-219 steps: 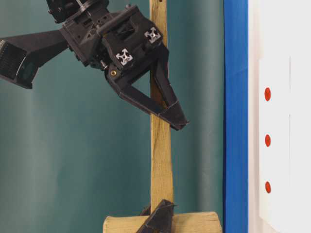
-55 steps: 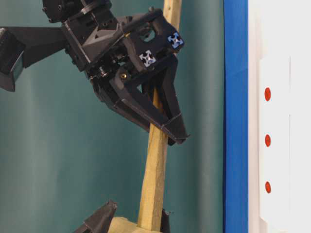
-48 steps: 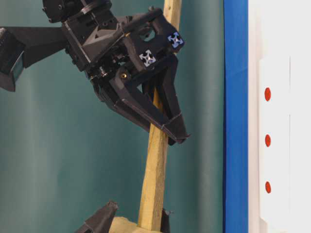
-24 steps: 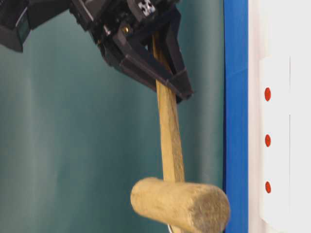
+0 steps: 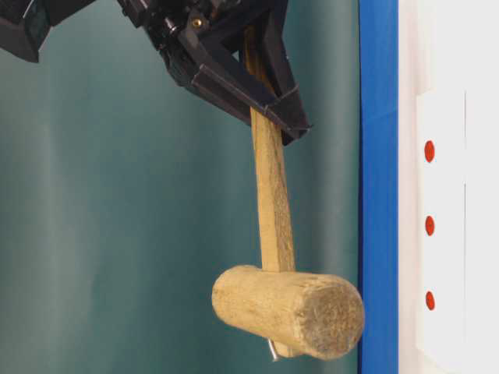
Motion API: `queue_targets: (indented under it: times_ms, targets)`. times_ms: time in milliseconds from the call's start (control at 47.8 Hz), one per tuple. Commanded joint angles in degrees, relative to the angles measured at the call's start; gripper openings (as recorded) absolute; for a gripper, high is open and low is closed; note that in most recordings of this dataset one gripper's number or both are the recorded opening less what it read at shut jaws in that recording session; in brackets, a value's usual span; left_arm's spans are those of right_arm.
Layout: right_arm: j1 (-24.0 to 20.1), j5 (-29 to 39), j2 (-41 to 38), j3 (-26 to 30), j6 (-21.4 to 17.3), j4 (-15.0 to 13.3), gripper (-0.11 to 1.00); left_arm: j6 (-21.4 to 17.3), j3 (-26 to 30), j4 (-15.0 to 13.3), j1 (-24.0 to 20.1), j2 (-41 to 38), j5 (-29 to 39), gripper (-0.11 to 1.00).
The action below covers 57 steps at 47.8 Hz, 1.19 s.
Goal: Hit the mark with a hammer.
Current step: 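Carry the mallet below the board and lower it onto the cloth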
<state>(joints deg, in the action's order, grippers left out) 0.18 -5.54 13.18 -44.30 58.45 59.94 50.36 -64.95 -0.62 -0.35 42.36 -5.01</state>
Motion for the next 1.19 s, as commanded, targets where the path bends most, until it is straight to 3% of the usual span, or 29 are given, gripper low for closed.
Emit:
queue_targets:
  times_ms: [0,209,376,586,836,1171]
  targets:
    - [-0.26,0.44,0.70,1.49,-1.05,1.93,0.08,-3.87,0.53,0.35,-0.35,0.00,-0.26,0.84]
    - [-4.39,0.70,-1.14,2.11,-4.39,6.94,0.08,-20.74,0.53,0.44,-1.58,-0.44,-0.26,0.84]
    - [-11.25,-4.13,-2.99,2.81,-7.38,9.67,0.08,-36.04,-0.18,0.35,-3.16,-0.09,-0.35,0.84]
    - [-18.63,-10.46,-6.33,3.87,-10.20,12.48,0.08,-46.76,-0.35,0.26,-5.19,0.09,-0.62,0.83]
    - [-22.68,-13.97,-9.84,5.71,-11.16,15.56,0.08,-49.31,-0.44,0.26,-6.77,0.18,-0.70,0.83]
    - [-22.94,-13.80,-14.77,7.91,-11.16,15.64,0.08,-49.04,-0.53,0.18,-6.77,0.18,-0.70,0.83]
